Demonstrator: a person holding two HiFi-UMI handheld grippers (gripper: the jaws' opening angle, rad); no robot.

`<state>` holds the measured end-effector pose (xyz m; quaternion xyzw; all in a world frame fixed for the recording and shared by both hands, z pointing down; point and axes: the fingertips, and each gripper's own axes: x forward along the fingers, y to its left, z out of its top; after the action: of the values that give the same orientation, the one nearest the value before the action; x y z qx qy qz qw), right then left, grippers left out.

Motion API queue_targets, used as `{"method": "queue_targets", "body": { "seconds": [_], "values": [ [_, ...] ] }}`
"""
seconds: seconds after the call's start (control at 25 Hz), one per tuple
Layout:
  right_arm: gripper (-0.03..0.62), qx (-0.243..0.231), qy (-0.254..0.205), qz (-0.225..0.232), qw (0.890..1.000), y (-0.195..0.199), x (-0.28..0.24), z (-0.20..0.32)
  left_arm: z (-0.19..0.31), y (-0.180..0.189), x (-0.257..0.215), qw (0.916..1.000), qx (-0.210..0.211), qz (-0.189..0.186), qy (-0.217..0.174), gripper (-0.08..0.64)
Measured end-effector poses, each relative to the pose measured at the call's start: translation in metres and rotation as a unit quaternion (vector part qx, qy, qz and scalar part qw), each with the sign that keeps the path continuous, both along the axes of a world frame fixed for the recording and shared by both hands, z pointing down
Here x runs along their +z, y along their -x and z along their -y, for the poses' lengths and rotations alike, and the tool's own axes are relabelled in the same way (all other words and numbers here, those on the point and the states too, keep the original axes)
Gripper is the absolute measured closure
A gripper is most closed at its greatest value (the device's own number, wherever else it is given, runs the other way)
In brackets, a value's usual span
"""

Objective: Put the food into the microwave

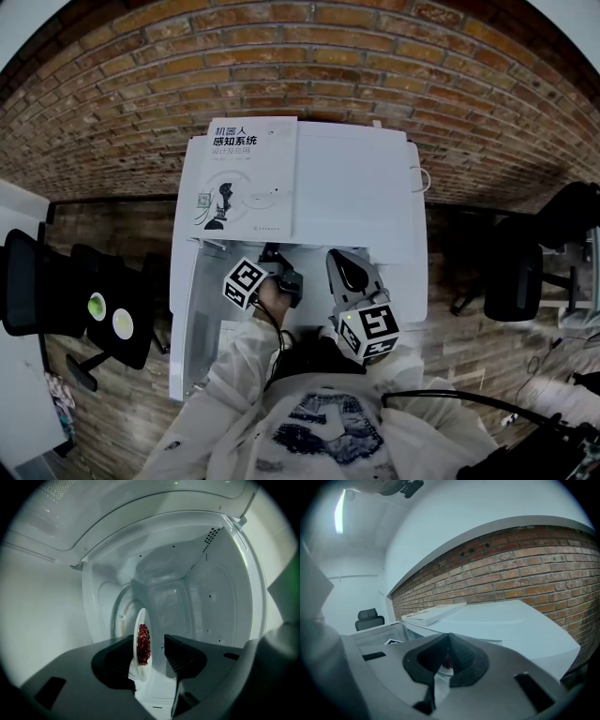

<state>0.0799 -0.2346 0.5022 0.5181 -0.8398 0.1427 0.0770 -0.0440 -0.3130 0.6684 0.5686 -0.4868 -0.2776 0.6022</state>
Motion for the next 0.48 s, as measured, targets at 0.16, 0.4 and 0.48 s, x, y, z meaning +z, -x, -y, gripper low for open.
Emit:
{"method": "queue_targets", "body": {
  "seconds": [0.16, 0.4, 0.48],
  "values": [
    [0.580, -0.002, 0.001, 0.001, 1.000, 0.0008, 0.0005, -0.0008, -0.0008, 0.0017, 0.0005, 1.0000, -0.002, 0.003, 0.002, 0.353],
    [0.580, -0.002, 0.002, 0.001, 1.000, 0.0005, 0.0017, -0.0006, -0.0008, 0.0026, -0.0008, 0.9994, 0.003, 0.033, 0.006, 0.330],
    [0.580, -0.002, 0.002, 0.001, 1.000, 0.0001, 0.0017, -0.0008, -0.0016, 0.0029, -0.0011, 0.9985, 0.006, 0.053, 0.007, 0.324]
  ]
}}
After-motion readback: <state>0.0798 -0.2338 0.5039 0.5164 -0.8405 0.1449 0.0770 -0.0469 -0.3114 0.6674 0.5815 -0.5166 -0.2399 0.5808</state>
